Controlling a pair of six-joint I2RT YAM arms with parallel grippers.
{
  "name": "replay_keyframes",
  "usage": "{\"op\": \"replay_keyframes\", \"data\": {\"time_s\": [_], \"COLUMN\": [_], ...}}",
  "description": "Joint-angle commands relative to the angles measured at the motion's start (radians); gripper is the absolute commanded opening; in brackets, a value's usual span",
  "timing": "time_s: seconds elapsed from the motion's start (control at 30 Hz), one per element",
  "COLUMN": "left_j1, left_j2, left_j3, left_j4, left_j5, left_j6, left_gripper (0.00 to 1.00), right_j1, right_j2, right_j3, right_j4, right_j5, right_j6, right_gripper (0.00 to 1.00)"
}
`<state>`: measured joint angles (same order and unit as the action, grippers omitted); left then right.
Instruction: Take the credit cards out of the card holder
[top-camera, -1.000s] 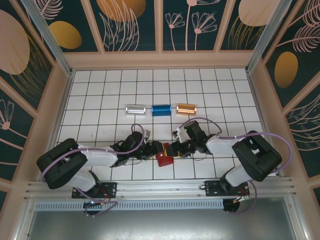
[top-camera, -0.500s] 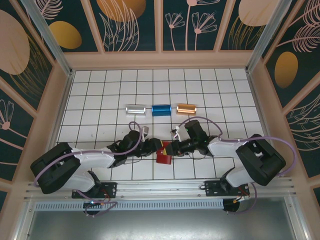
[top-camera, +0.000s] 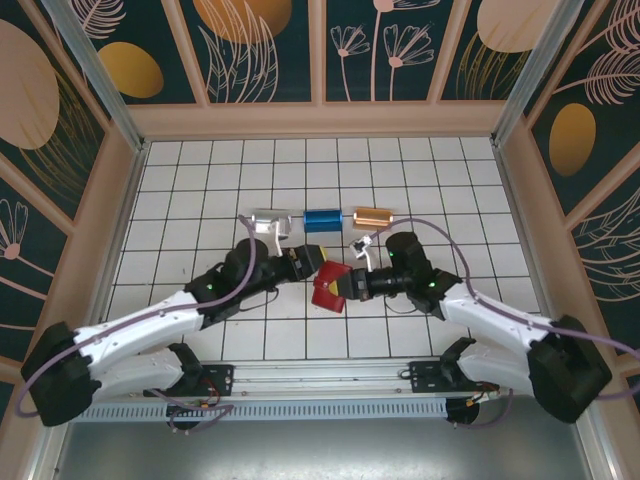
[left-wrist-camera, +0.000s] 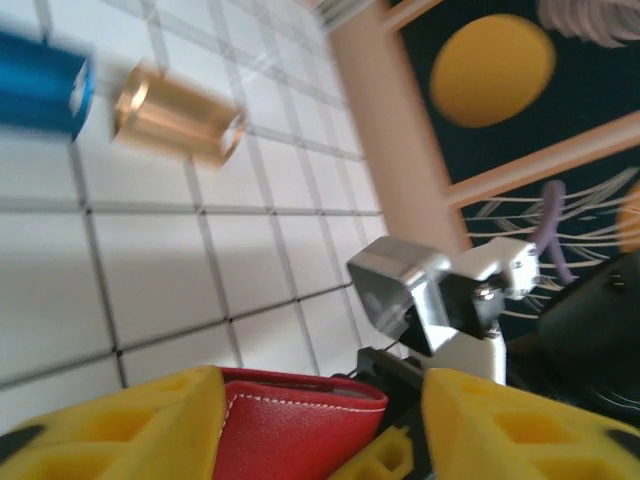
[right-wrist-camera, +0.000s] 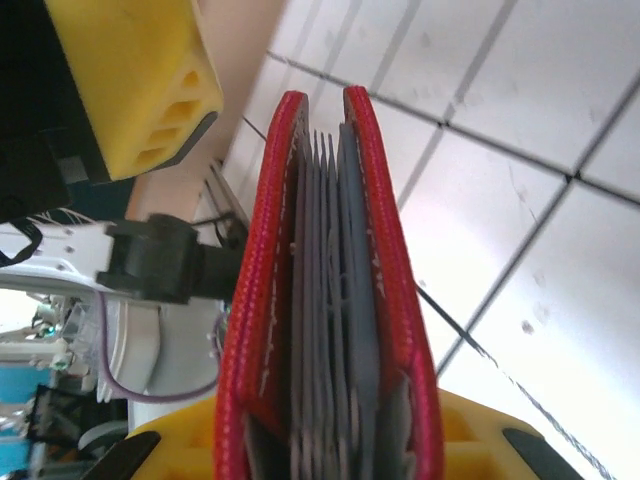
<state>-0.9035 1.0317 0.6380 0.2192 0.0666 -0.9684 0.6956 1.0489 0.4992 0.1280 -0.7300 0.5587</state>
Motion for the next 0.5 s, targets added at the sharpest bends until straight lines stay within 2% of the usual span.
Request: {"op": "replay_keyframes", "data": {"time_s": [0.0, 0.13, 0.23, 0.47], "left_j1": [-0.003, -0.003, -0.002, -0.003], "left_j2": [-0.095, -0.160, -0.173, -0.159], "left_j3": [0.053, 0.130, 0.182, 0.268], "left_j4": [-0.049, -0.051, -0.022, -0.017], "left_j5": [-0.018, 0.075, 0.212, 0.465], "left_j6": [0.203, 0.339, 0.428, 0.545], "left_gripper": [0.68, 0.75, 0.76, 0.76], "right_j1": [0.002, 0.003, 0.004, 0.008], "right_j2": [-0.110, -0.176, -0.214, -0.320], "right_j3": [0.085, 0.224, 0.297, 0.330], "right_j4": [-0.025, -0.091, -0.103, -0.010], "right_j5": [0.057, 0.063, 0.076, 0.057], "right_j6": [-0.037, -0.063, -0.078, -0.120], "right_gripper": [0.21, 0.21, 0.22, 0.20]}}
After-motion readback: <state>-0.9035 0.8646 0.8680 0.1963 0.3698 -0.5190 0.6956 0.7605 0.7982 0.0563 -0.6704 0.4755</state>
